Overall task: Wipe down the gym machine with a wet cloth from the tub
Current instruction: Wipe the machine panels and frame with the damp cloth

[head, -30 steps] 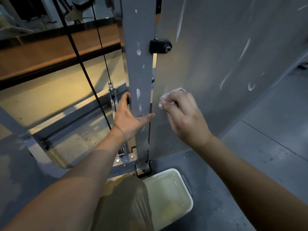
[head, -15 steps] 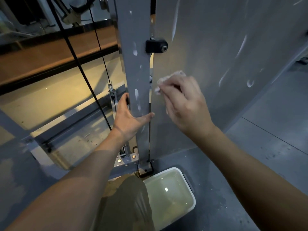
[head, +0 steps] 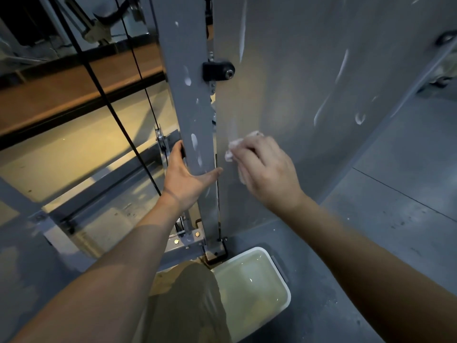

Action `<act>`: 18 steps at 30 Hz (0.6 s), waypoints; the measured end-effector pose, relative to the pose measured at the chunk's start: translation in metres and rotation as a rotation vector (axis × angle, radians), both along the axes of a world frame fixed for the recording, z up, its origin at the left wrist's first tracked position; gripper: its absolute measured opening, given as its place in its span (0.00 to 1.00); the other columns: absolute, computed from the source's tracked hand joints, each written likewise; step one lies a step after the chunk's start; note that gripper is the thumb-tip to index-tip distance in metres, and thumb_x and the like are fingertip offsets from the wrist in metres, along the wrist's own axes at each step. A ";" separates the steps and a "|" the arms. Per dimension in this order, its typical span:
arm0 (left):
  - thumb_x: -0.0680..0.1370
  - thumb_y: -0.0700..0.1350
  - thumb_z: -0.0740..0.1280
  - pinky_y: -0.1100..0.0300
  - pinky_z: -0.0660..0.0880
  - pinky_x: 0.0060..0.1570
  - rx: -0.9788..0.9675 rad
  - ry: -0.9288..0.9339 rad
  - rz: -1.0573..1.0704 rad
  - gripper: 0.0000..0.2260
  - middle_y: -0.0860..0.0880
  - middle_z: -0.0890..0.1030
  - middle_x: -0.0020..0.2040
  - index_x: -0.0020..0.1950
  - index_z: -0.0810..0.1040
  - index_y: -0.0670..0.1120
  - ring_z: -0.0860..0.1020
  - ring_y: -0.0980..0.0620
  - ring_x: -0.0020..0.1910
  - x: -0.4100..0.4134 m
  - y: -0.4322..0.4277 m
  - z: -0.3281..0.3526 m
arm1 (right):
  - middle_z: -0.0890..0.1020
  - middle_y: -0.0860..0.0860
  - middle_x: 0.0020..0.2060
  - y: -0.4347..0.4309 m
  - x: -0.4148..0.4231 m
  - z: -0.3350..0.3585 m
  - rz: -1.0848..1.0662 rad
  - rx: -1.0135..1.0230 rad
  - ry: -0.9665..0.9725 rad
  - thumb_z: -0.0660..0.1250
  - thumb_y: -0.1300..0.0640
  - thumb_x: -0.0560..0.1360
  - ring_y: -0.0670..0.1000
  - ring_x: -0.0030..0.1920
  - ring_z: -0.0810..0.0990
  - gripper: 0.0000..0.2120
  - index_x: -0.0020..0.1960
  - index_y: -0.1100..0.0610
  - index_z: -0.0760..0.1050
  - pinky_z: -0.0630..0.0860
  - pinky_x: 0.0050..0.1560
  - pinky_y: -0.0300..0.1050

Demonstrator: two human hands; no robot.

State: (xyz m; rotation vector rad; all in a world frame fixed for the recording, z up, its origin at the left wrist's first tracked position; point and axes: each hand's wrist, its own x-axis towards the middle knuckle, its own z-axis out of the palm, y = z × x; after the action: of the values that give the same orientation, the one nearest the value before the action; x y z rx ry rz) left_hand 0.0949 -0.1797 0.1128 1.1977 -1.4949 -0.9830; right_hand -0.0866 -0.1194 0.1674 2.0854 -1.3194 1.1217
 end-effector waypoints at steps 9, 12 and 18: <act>0.66 0.52 0.84 0.51 0.76 0.67 0.032 -0.026 0.008 0.40 0.54 0.79 0.64 0.73 0.68 0.53 0.79 0.57 0.63 0.001 0.001 0.002 | 0.83 0.57 0.50 -0.013 0.010 0.026 -0.031 -0.126 -0.138 0.64 0.66 0.82 0.60 0.47 0.80 0.09 0.53 0.61 0.84 0.76 0.44 0.52; 0.68 0.46 0.83 0.56 0.77 0.65 0.020 -0.046 0.007 0.38 0.53 0.81 0.61 0.73 0.68 0.49 0.80 0.63 0.59 -0.001 0.003 0.004 | 0.81 0.56 0.51 0.004 -0.011 -0.024 -0.014 0.115 0.117 0.63 0.63 0.82 0.58 0.49 0.76 0.09 0.56 0.59 0.82 0.78 0.37 0.53; 0.68 0.48 0.82 0.77 0.73 0.55 0.029 -0.060 0.018 0.37 0.56 0.79 0.61 0.72 0.67 0.51 0.77 0.72 0.55 -0.001 0.004 0.002 | 0.82 0.56 0.50 -0.014 -0.006 0.028 -0.047 -0.095 -0.099 0.64 0.62 0.83 0.60 0.48 0.79 0.09 0.54 0.59 0.84 0.77 0.43 0.53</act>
State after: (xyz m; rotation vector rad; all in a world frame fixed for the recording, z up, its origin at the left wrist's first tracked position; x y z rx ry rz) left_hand 0.0936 -0.1756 0.1151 1.2697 -1.5190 -0.9674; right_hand -0.0931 -0.1335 0.1953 1.9434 -1.3255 1.2562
